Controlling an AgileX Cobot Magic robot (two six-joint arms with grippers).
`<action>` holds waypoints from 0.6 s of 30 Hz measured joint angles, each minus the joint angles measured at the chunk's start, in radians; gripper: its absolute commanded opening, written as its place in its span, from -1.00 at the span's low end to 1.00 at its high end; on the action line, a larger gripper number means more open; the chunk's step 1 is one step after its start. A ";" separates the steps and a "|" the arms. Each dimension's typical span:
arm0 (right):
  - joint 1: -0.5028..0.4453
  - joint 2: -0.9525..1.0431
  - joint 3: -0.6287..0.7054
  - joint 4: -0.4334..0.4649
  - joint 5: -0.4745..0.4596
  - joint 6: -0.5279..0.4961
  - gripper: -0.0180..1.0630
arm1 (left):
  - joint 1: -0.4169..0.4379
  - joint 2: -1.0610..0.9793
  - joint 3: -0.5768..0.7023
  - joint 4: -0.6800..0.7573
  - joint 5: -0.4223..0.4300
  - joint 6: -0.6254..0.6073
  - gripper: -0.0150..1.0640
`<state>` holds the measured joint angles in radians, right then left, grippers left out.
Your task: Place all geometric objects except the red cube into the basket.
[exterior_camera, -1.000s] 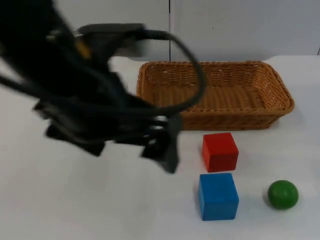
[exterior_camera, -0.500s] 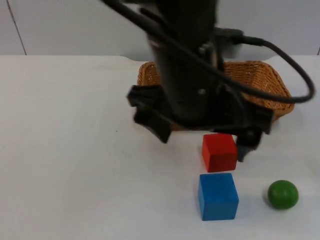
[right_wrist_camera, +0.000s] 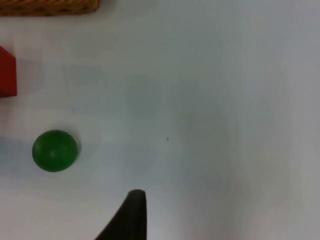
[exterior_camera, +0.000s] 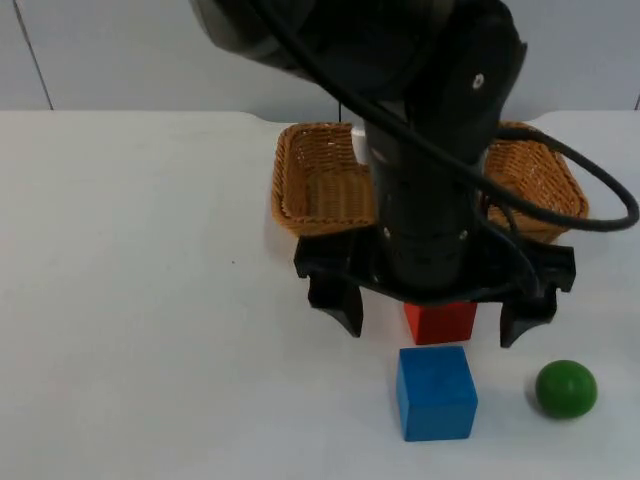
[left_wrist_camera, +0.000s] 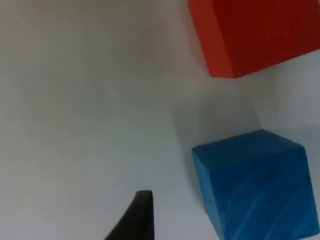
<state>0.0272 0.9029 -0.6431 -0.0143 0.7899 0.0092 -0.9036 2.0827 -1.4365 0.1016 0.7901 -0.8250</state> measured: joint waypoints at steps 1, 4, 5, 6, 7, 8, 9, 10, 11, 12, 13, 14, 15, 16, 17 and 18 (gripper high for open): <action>0.000 0.000 0.000 0.000 0.000 0.000 0.98 | -0.003 0.007 0.000 0.000 0.000 -0.005 0.89; 0.000 0.000 0.000 0.000 0.000 0.000 0.98 | -0.013 0.026 0.000 -0.003 -0.003 -0.014 0.89; 0.000 0.000 0.000 0.000 0.000 0.000 0.98 | -0.020 0.033 0.000 -0.003 -0.005 -0.019 0.89; 0.000 0.000 0.000 0.000 0.000 0.000 0.98 | -0.030 0.049 0.000 -0.003 -0.011 -0.026 0.89; 0.000 0.000 0.000 0.003 0.000 0.000 0.98 | -0.034 0.057 0.000 -0.005 -0.017 -0.030 0.89; 0.000 0.000 0.000 0.005 0.000 0.000 0.98 | -0.034 0.064 -0.002 -0.005 -0.019 -0.033 0.89; 0.000 0.000 0.000 0.005 0.000 0.000 0.98 | -0.034 0.071 -0.002 -0.005 -0.021 -0.037 0.89; 0.000 0.000 0.000 0.005 0.000 0.000 0.98 | -0.034 0.071 -0.002 -0.005 -0.021 -0.037 0.89; 0.000 0.000 0.000 0.009 0.000 0.000 0.98 | -0.034 0.077 -0.002 0.000 -0.024 -0.045 0.89; 0.000 0.000 0.000 0.014 0.000 0.000 0.98 | -0.034 0.082 -0.002 0.002 -0.030 -0.052 0.89; 0.000 0.000 0.000 0.014 0.000 0.000 0.98 | -0.034 0.086 -0.002 0.005 -0.038 -0.054 0.89; 0.000 0.000 0.000 0.014 -0.002 0.000 0.98 | -0.034 0.094 -0.002 0.002 -0.053 -0.058 0.89; 0.000 0.000 0.000 0.014 -0.004 0.000 0.98 | -0.034 0.096 -0.002 -0.001 -0.060 -0.058 0.89; 0.000 0.000 0.000 0.014 -0.004 0.000 0.98 | -0.034 0.102 -0.002 -0.002 -0.071 -0.058 0.89; 0.000 0.000 0.000 0.014 -0.004 0.000 0.98 | -0.034 0.102 -0.002 -0.002 -0.071 -0.058 0.89; 0.000 0.000 0.000 0.014 -0.004 0.000 0.98 | -0.036 0.110 -0.002 -0.004 -0.075 -0.058 0.89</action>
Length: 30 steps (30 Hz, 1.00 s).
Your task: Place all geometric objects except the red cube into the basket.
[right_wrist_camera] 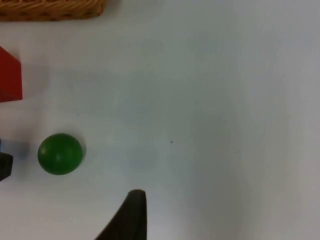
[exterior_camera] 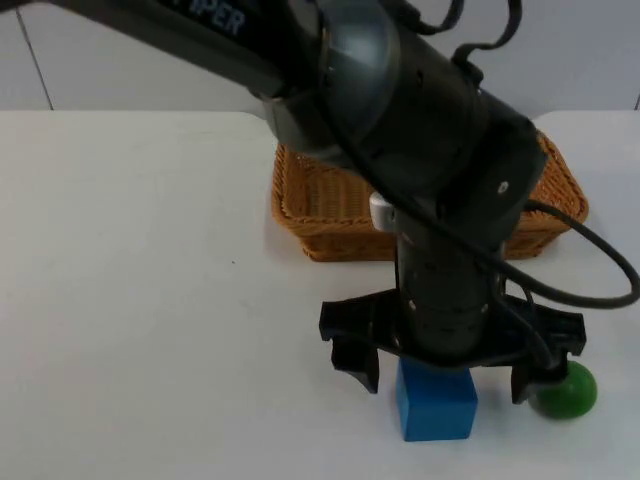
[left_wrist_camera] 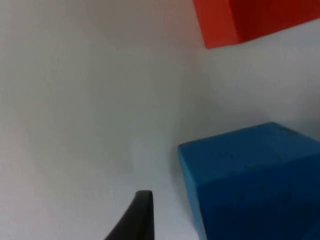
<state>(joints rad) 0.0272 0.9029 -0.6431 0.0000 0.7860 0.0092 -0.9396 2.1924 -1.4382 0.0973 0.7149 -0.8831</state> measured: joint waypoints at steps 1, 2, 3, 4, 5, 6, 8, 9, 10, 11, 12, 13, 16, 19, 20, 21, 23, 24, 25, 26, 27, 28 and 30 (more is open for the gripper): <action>0.000 0.000 0.000 0.000 -0.002 0.000 0.98 | 0.000 0.007 0.000 0.000 -0.005 -0.001 0.89; 0.000 0.000 0.000 0.000 -0.002 0.000 0.98 | -0.002 0.015 0.000 -0.002 -0.005 -0.002 0.89; 0.000 0.000 0.000 0.000 -0.002 0.000 0.98 | -0.002 0.020 0.000 -0.004 -0.005 -0.002 0.89; 0.000 0.000 0.000 0.000 -0.002 0.000 0.98 | -0.002 0.020 0.000 -0.004 -0.005 -0.002 0.89; 0.000 0.000 0.000 0.000 -0.002 0.000 0.98 | -0.002 0.024 0.000 -0.005 -0.007 -0.003 0.89; 0.000 0.000 0.000 0.000 -0.004 0.000 0.98 | -0.002 0.026 0.000 -0.005 -0.007 -0.003 0.89; 0.000 0.000 0.000 0.000 -0.004 0.000 0.98 | -0.002 0.026 0.000 -0.005 -0.009 -0.005 0.83; 0.000 0.000 0.000 0.000 -0.004 0.000 0.98 | -0.002 0.026 0.000 -0.005 -0.009 -0.005 0.75; 0.000 0.000 0.000 0.000 -0.004 0.000 0.98 | -0.002 0.026 0.000 -0.005 -0.011 -0.005 0.75; 0.000 0.000 0.000 0.000 -0.004 0.000 0.98 | -0.002 0.026 0.000 -0.005 -0.012 -0.005 0.54; 0.000 0.000 0.000 0.000 -0.004 0.000 0.98 | -0.002 0.026 0.000 -0.005 -0.015 -0.006 0.37; 0.000 0.000 0.000 0.000 -0.006 0.000 0.98 | -0.002 0.026 0.000 -0.005 -0.019 -0.006 0.23; 0.000 0.000 0.000 0.000 -0.008 0.000 0.98 | -0.002 0.026 0.000 -0.011 -0.019 -0.007 -0.15; 0.000 0.000 0.000 0.000 -0.012 0.000 0.98 | -0.002 0.026 0.000 -0.037 -0.019 -0.007 -0.76; 0.000 0.000 0.000 0.000 -0.012 0.000 0.98 | -0.002 0.024 0.000 -0.051 -0.014 0.001 -0.97; 0.000 0.000 0.000 0.000 -0.012 0.000 0.98 | -0.002 0.024 0.000 -0.051 -0.014 0.001 -0.97; 0.000 0.000 0.000 0.000 -0.012 -0.002 0.98 | -0.002 0.011 0.000 -0.074 0.009 0.037 -0.97; 0.000 0.000 0.000 0.000 -0.012 -0.002 0.98 | -0.002 -0.005 0.000 -0.078 0.023 0.064 -0.97; 0.000 0.000 0.000 0.000 -0.012 -0.002 0.98 | -0.002 -0.025 0.000 -0.083 0.035 0.091 -0.97; 0.000 0.000 0.000 0.000 -0.012 -0.002 0.98 | -0.002 -0.054 0.000 -0.081 0.049 0.133 -0.97; 0.000 0.000 0.000 0.000 -0.012 -0.002 0.98 | -0.002 -0.089 0.000 -0.075 0.062 0.183 -0.97; 0.000 0.000 0.000 0.000 -0.012 -0.002 0.98 | -0.002 -0.089 0.000 -0.075 0.062 0.183 -0.97; 0.000 0.000 0.000 0.000 -0.012 -0.002 0.98 | -0.002 -0.141 0.000 -0.061 0.076 0.256 -0.97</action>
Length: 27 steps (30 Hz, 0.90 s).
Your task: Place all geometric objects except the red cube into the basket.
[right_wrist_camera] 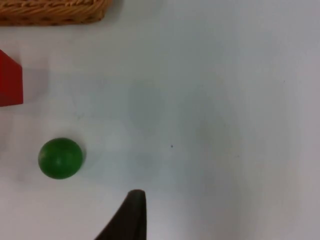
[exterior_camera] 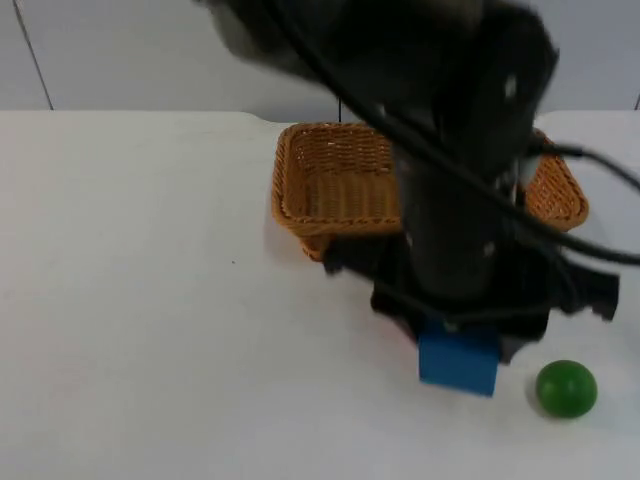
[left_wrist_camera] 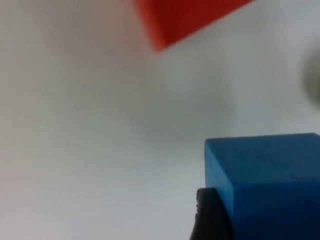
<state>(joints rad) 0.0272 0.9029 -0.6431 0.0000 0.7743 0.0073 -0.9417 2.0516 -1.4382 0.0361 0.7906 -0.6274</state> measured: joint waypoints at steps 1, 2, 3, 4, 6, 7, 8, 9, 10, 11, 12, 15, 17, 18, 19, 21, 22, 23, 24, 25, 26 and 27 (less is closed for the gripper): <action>0.000 0.000 0.000 0.000 -0.002 0.000 0.98 | 0.000 -0.038 0.000 0.012 0.012 0.055 -0.97; 0.000 0.000 0.000 0.000 -0.002 0.000 0.98 | 0.000 -0.075 0.000 0.020 0.024 0.109 -0.97; 0.000 0.000 0.000 0.000 -0.002 0.000 0.98 | 0.000 -0.103 0.000 0.024 0.036 0.153 -0.97; 0.000 0.000 0.000 0.000 -0.004 0.000 0.98 | 0.000 -0.133 0.000 0.029 0.052 0.202 -0.97; 0.000 0.000 0.000 0.000 -0.004 0.000 0.98 | 0.000 -0.159 0.000 0.031 0.066 0.244 -0.97; 0.000 0.000 0.000 0.000 -0.004 0.000 0.98 | 0.000 -0.181 0.000 0.031 0.080 0.280 -0.97; 0.000 0.000 0.000 0.000 -0.004 0.000 0.98 | 0.000 -0.195 0.000 0.033 0.088 0.305 -0.97; 0.000 0.000 0.000 0.000 -0.004 0.000 0.98 | 0.002 -0.211 0.000 0.037 0.098 0.340 -0.97; 0.000 0.000 0.000 0.000 -0.004 0.000 0.98 | 0.002 -0.211 0.000 0.037 0.098 0.340 -0.97; 0.000 0.000 0.000 0.000 -0.004 0.000 0.98 | 0.007 -0.218 0.000 0.037 0.105 0.358 -0.97; 0.000 0.000 0.000 0.000 -0.004 0.000 0.98 | 0.014 -0.220 0.000 0.037 0.109 0.373 -0.97; 0.000 0.000 0.000 0.000 -0.004 0.000 0.98 | 0.052 -0.220 0.000 0.039 0.114 0.432 -0.97; 0.000 0.000 0.000 0.000 -0.004 0.000 0.98 | 0.067 -0.220 0.000 0.039 0.111 0.447 -0.97; 0.000 0.000 0.000 0.000 -0.004 0.000 0.98 | 0.087 -0.220 0.000 0.033 0.105 0.466 -0.97; 0.000 0.000 0.000 0.000 -0.004 0.000 0.98 | 0.110 -0.220 0.000 0.024 0.093 0.488 -0.97; 0.000 0.000 0.000 0.000 -0.004 0.000 0.98 | 0.159 -0.216 0.000 -0.004 0.065 0.530 -0.97; 0.000 0.000 0.000 0.000 -0.004 0.000 0.98 | 0.159 -0.216 0.000 -0.004 0.065 0.530 -0.97; 0.000 0.000 0.000 0.000 -0.004 0.000 0.98 | 0.187 -0.207 0.000 -0.015 0.047 0.551 -0.97; 0.000 0.000 0.000 0.000 -0.005 0.000 0.98 | 0.216 -0.196 0.000 -0.019 0.026 0.569 -0.97; 0.000 0.000 0.000 0.000 -0.005 0.000 0.98 | 0.241 -0.182 -0.008 -0.025 0.018 0.579 -0.97; 0.000 0.000 0.000 0.000 -0.007 0.000 0.98 | 0.257 -0.172 -0.014 -0.028 0.012 0.585 -0.97; 0.000 0.000 0.000 0.000 -0.007 0.000 0.98 | 0.286 -0.147 -0.029 -0.036 0.008 0.601 -0.97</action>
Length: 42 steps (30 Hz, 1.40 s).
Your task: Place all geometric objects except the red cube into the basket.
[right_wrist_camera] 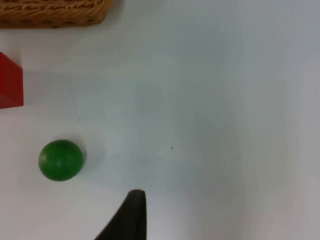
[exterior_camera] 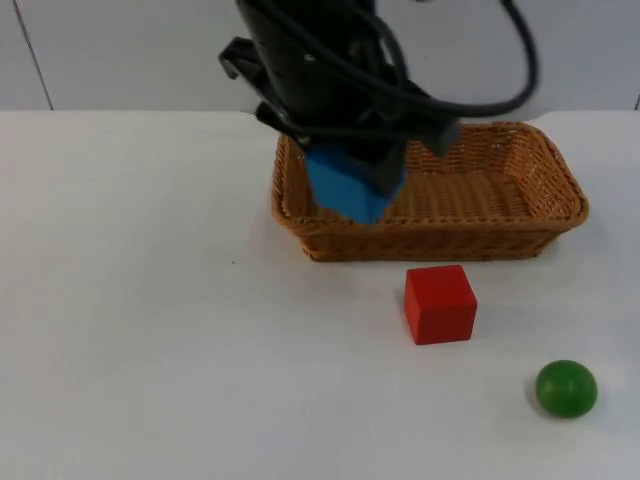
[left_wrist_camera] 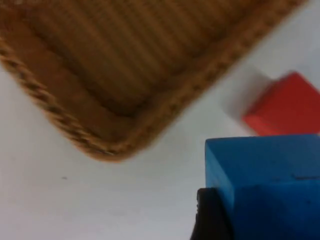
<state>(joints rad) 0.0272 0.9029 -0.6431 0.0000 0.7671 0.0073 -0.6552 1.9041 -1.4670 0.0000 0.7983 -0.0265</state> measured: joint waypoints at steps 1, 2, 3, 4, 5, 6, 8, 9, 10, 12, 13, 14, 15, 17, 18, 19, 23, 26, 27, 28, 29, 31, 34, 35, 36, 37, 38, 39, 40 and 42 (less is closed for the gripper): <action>0.000 0.000 0.000 0.000 0.000 0.000 0.98 | 0.036 0.038 -0.039 0.000 0.000 0.020 -0.97; 0.000 0.000 0.000 0.000 0.000 0.000 0.98 | 0.036 0.038 -0.039 0.000 0.000 0.020 -0.97; 0.000 0.000 0.000 0.000 0.000 0.000 0.98 | 0.048 0.054 -0.056 0.000 0.000 0.027 -0.97; 0.000 0.000 0.000 0.000 0.000 0.000 0.98 | 0.076 0.106 -0.107 -0.008 0.008 0.051 -0.97; 0.000 0.000 0.000 0.000 0.000 0.000 0.98 | 0.086 0.142 -0.154 -0.013 0.020 0.065 -0.97; 0.000 0.000 0.000 0.000 0.000 0.000 0.98 | 0.089 0.175 -0.203 -0.017 0.029 0.077 -0.97; 0.000 0.000 0.000 0.000 0.000 0.000 0.98 | 0.090 0.214 -0.248 -0.023 0.044 0.091 -0.97; 0.000 0.000 0.000 0.000 0.000 0.000 0.98 | 0.090 0.254 -0.303 -0.026 0.055 0.104 -0.97; 0.000 0.000 0.000 0.000 0.000 0.000 0.98 | 0.090 0.287 -0.358 -0.030 0.063 0.114 -0.97; 0.000 0.000 0.000 -0.012 0.000 0.000 0.98 | 0.090 0.364 -0.454 -0.034 0.075 0.123 -0.97; 0.000 0.000 0.000 -0.012 0.000 0.000 0.98 | 0.090 0.364 -0.454 -0.034 0.075 0.123 -0.97; 0.000 0.000 0.000 -0.014 0.000 0.000 0.98 | 0.090 0.401 -0.501 -0.034 0.080 0.127 -0.97; 0.000 0.000 0.000 -0.014 0.000 0.000 0.98 | 0.091 0.432 -0.542 -0.034 0.086 0.126 -0.97; 0.000 0.000 0.000 -0.017 0.000 0.000 0.98 | 0.093 0.495 -0.603 -0.034 0.102 0.130 -0.97; 0.000 0.000 0.000 -0.017 0.000 0.000 0.98 | 0.093 0.495 -0.603 -0.034 0.102 0.130 -0.97; 0.000 0.000 0.000 -0.017 0.000 0.000 0.98 | 0.094 0.521 -0.626 -0.032 0.107 0.130 -0.97; 0.000 0.000 0.000 -0.017 0.000 0.000 0.98 | 0.096 0.582 -0.656 -0.027 0.106 0.131 -0.94; 0.000 0.000 0.000 -0.017 0.000 0.000 0.98 | 0.096 0.601 -0.656 -0.027 0.106 0.131 -0.74; 0.000 0.000 0.000 -0.017 0.000 0.000 0.98 | 0.096 0.602 -0.656 -0.027 0.107 0.131 -0.61; 0.000 0.000 0.000 -0.017 0.000 0.002 0.98 | 0.096 0.602 -0.656 -0.027 0.107 0.131 -0.42; 0.000 0.000 0.000 -0.017 0.000 0.002 0.98 | 0.096 0.602 -0.656 -0.027 0.107 0.131 -0.24; 0.000 0.000 0.000 -0.017 0.000 0.002 0.98 | 0.096 0.602 -0.656 -0.027 0.107 0.131 -0.01; 0.000 0.000 0.000 -0.017 0.000 0.002 0.98 | 0.096 0.602 -0.657 -0.040 0.109 0.131 0.58; 0.000 0.000 0.000 -0.017 0.000 0.002 0.98 | 0.096 0.602 -0.657 -0.050 0.119 0.131 0.58; 0.000 0.000 0.000 -0.017 0.000 0.002 0.98 | 0.096 0.602 -0.657 -0.061 0.128 0.131 0.72; 0.000 0.000 0.000 -0.017 0.000 0.002 0.98 | 0.096 0.598 -0.657 -0.073 0.139 0.131 0.81; 0.000 0.000 0.000 -0.017 0.000 0.002 0.98 | 0.098 0.592 -0.659 -0.084 0.157 0.131 0.91; 0.000 0.000 0.000 -0.017 0.000 0.002 0.98 | 0.099 0.584 -0.663 -0.093 0.184 0.131 0.95; 0.000 0.000 0.000 -0.017 0.000 0.002 0.98 | 0.099 0.584 -0.663 -0.093 0.184 0.131 0.97; 0.000 0.000 0.000 -0.017 0.000 0.002 0.98 | 0.100 0.559 -0.664 -0.102 0.229 0.131 0.97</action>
<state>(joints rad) 0.0272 0.9029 -0.6431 -0.0171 0.7671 0.0093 -0.5550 2.4630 -2.1313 -0.1023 1.0273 0.1046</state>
